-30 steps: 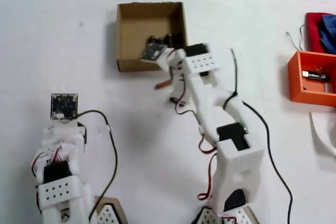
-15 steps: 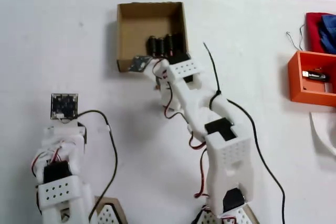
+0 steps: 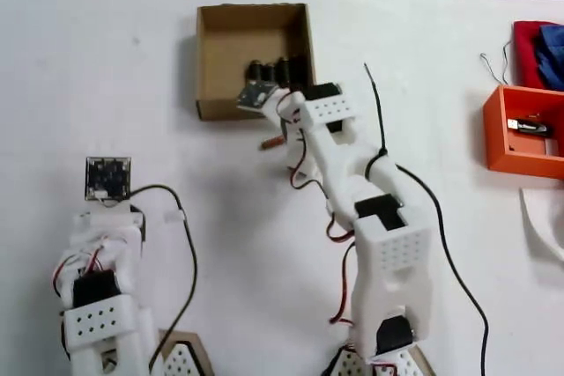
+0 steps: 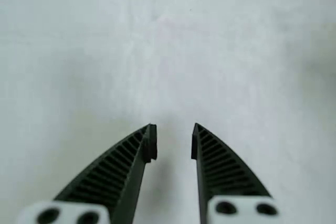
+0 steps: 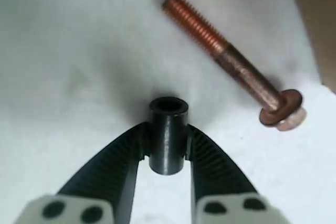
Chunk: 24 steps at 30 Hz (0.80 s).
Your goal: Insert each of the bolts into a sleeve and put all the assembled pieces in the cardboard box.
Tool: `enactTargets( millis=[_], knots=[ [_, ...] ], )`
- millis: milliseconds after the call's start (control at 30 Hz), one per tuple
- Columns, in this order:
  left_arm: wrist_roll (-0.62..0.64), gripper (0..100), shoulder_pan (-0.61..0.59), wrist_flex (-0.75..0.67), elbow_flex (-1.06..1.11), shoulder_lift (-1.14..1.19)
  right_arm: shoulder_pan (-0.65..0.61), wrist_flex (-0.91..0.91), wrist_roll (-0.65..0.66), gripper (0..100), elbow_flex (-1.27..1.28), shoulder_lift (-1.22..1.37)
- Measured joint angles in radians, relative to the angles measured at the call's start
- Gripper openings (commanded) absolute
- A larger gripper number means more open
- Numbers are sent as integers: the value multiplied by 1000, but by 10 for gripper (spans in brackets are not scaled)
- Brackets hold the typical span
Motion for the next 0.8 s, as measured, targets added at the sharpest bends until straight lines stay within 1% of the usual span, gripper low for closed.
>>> enactTargets(
  millis=[133, 267, 333, 433, 567, 633, 700, 800],
  knots=[
    [0, 134, 0, 0, 0, 0, 0, 28, -15, 22, 5, -18],
    [0, 134, 0, 0, 0, 0, -2, 77, -127, 22, 29, -121],
    [0, 134, 0, 0, 0, 0, -2, 80, -167, 22, 74, -221],
    [0, 134, 0, 0, 0, 0, -2, 18, -187, 21, 203, -413],
    [0, 135, 0, 0, 0, 0, -2, -121, -193, 21, 456, -689],
    [0, 135, 0, 0, 0, 0, 2, -161, -193, 21, 583, -810],
    [0, 135, 0, 11, -5, 0, 31, -172, -203, 21, 671, -921],
    [-9, 135, 28, 91, -74, 0, 143, -181, -282, 21, 703, -1088]
  ],
)
